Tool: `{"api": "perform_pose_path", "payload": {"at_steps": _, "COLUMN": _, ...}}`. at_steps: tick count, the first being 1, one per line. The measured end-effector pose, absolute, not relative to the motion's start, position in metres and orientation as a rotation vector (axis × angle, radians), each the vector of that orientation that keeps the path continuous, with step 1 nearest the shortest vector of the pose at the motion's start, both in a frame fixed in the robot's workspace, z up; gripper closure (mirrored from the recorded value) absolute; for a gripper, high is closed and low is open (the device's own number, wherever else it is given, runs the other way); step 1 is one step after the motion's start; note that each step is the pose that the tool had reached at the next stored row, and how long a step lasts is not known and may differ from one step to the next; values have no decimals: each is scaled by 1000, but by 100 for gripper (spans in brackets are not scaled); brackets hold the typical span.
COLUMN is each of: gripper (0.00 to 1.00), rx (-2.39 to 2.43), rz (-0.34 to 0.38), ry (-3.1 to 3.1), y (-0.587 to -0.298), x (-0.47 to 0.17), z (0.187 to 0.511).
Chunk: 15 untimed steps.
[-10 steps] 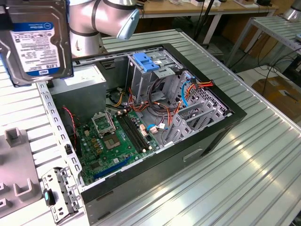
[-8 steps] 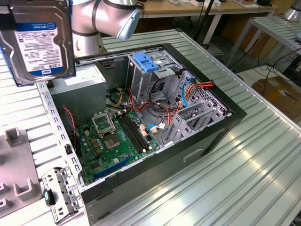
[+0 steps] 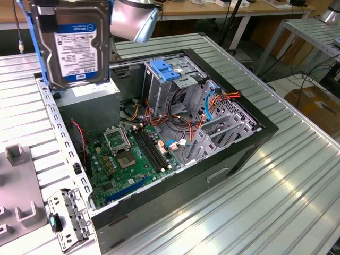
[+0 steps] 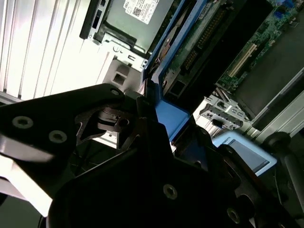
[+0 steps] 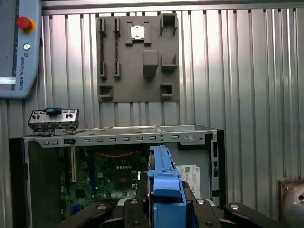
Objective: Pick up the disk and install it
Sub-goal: 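Pick up the disk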
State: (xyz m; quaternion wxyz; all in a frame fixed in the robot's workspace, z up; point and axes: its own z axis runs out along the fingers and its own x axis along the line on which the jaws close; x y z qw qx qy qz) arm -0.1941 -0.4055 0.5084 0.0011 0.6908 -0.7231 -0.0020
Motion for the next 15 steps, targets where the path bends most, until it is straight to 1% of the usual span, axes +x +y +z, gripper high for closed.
{"api": "perform_pose_path", "payload": {"at_steps": 13, "gripper": 63, "rx": 2168, "rz": -5, "ry": -2269, "y": -406, "x": -123, "z": 506}}
{"api": "perform_pose_path", "payload": {"at_steps": 15, "gripper": 63, "rx": 2168, "rz": -5, "ry": -2269, "y": -406, "x": -123, "z": 506}}
